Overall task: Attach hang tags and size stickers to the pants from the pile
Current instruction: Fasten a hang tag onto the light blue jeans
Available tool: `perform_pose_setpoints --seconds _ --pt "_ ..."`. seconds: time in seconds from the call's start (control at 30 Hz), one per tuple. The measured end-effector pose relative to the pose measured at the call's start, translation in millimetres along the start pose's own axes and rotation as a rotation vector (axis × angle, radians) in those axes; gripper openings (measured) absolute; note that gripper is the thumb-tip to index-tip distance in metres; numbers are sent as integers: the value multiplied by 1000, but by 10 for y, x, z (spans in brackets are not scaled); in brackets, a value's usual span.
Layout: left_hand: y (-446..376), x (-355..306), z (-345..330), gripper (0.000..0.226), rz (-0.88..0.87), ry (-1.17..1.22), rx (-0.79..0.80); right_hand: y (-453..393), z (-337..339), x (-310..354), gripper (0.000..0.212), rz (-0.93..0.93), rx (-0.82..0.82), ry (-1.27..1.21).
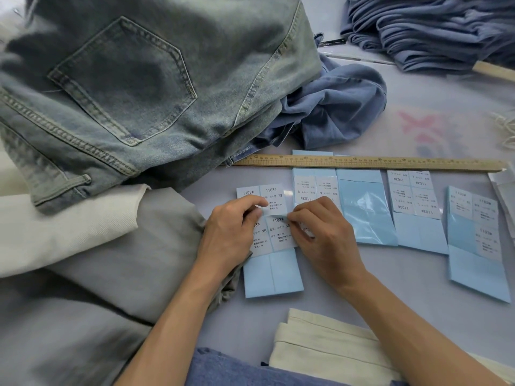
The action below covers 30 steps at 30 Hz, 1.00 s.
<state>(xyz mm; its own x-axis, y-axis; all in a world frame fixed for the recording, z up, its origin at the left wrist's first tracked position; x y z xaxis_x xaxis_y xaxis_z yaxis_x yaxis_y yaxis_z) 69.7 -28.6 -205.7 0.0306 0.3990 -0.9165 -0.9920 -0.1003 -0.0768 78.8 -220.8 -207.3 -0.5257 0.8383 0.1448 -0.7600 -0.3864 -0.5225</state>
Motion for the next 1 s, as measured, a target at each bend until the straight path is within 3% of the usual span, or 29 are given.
perform_pose_setpoints --seconds 0.3,0.43,0.6,0.83,1.0 --pt "-2 0 -2 18 8 7 -10 19 2 26 6 113 -73 48" --pt "-5 -3 6 18 5 7 -15 5 15 40 3 48 -64 13" --pt "0 12 3 19 -6 9 -1 -9 28 -1 5 -166 -24 -152" --pt "26 56 -13 19 -76 -38 -23 -228 204 -116 13 -662 72 -599" --pt "50 110 22 20 -141 -72 -41 -621 685 -422 16 -827 135 -889"
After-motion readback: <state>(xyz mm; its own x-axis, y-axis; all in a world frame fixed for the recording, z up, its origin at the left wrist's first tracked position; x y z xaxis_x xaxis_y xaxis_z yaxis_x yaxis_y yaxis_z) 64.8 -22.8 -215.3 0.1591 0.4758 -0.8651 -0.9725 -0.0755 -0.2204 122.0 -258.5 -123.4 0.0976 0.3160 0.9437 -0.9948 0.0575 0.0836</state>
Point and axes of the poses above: each hand's wrist, its own y-axis away from the middle knuckle, its own z-axis out of the back of the hand, x = y × z, the point moved 1 cm from there along -y, towards the middle knuckle, and after that the axes turned 15 degrees about y, right-handed, at the moved point
